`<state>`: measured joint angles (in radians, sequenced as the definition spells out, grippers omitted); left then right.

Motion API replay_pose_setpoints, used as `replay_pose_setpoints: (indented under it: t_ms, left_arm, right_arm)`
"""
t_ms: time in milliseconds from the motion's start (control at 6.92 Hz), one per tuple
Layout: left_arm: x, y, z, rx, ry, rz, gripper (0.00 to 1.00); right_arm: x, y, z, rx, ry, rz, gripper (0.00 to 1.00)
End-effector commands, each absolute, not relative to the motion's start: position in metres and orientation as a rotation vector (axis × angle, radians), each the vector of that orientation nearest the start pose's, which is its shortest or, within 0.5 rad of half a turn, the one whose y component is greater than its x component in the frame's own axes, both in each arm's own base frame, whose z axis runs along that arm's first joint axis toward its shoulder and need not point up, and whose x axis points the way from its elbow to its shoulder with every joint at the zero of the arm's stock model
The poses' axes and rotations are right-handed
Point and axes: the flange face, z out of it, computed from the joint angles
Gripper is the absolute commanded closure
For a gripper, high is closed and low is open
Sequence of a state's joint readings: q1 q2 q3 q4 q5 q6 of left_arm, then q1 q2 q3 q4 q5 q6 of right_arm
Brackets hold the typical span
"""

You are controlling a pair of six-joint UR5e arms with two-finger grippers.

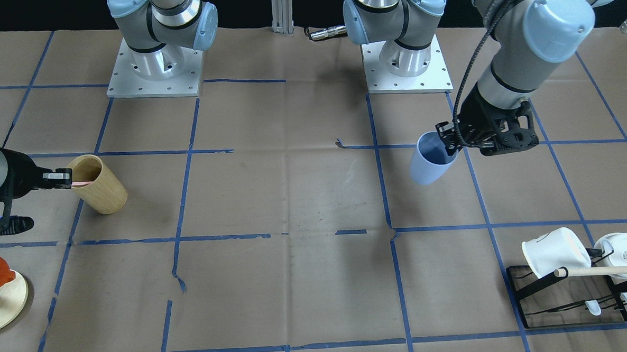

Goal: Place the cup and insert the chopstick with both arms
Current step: 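Carry the blue cup toward table center with left gripper while right lifts chopstick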

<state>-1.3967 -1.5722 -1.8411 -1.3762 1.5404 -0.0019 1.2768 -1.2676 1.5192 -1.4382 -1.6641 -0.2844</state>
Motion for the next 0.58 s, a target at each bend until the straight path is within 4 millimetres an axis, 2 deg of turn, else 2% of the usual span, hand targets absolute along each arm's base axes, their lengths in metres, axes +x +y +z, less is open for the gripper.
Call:
replay_pose_setpoints:
  t_ms: [0, 144, 289, 433]
  left_arm:
    - [-0.125, -0.489, 0.359, -0.441, 3.164, 0.145, 1.0]
    - [-0.166, -0.495, 0.348, -0.524, 3.154, 0.098, 1.0]
    - [-0.2, -0.505, 0.336, -0.546, 3.151, 0.081, 1.0]
    - [-0.227, -0.517, 0.331, -0.608, 3.14, 0.076, 1.0]
  right_arm:
    - [-0.046, -0.575, 0.355, -0.01, 3.079, 0.587, 0.91]
    - [-0.046, -0.578, 0.378, 0.014, 3.079, 0.589, 0.92]
    - [-0.048, -0.586, 0.412, 0.035, 3.095, 0.557, 0.92]
    - [-0.044, -0.591, 0.442, 0.046, 3.115, 0.5, 0.92]
